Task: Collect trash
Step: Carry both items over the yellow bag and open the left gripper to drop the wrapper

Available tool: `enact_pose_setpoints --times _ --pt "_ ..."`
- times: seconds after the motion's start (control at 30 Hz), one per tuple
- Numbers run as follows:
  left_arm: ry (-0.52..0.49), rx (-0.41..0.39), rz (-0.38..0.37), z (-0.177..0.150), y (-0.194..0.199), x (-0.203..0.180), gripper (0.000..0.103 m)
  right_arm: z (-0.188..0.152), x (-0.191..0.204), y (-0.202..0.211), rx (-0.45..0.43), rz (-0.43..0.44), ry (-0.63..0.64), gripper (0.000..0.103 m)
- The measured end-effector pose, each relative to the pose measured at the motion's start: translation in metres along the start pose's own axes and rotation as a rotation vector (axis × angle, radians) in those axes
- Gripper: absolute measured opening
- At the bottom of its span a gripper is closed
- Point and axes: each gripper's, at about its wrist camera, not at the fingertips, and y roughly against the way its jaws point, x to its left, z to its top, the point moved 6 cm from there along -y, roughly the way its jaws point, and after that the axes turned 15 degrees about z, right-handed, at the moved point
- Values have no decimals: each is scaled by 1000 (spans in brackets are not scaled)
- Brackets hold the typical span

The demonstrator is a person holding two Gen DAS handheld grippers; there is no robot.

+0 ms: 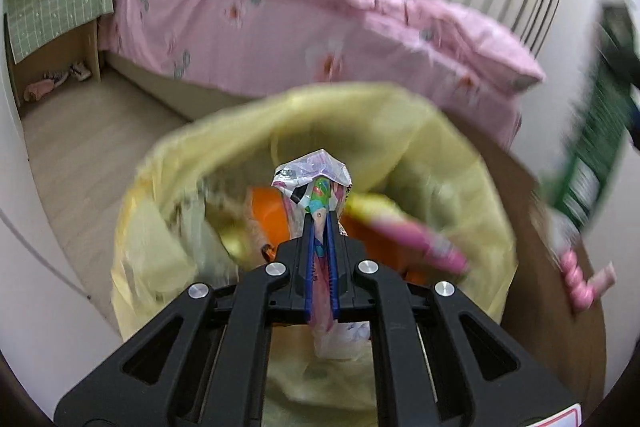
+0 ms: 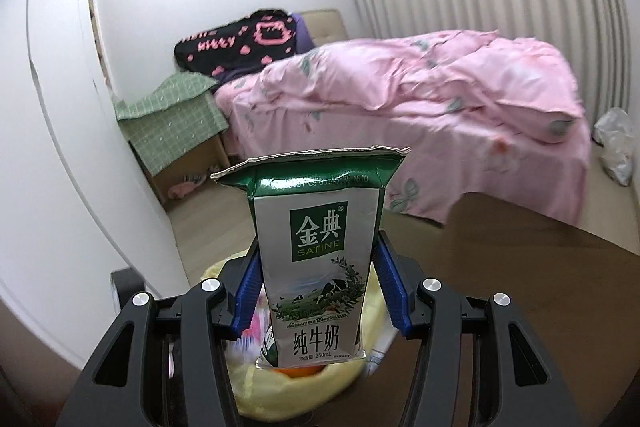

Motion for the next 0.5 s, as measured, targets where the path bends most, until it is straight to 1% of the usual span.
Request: enact_pose_setpoints --times 0.1,0.17,0.23,0.3,0.37,0.43,0.5 --pt "15 30 -11 -10 -2 5 5 -9 -8 -37 42 27 -18 50" --pt "38 32 -19 -9 0 9 5 -17 -15 -58 71 45 -45 50" --pt "48 24 -15 -6 1 11 5 -28 -20 -72 82 87 -75 49" --pt "50 19 -16 -4 4 11 5 -39 -24 -89 141 77 -93 49" --pt "52 13 -19 1 6 10 5 -46 -25 -100 172 78 -93 49" --pt "57 2 -18 6 8 10 5 -45 -26 -101 173 82 -104 49" --pt "55 -2 -12 10 11 10 5 -38 -24 -99 142 106 -123 48"
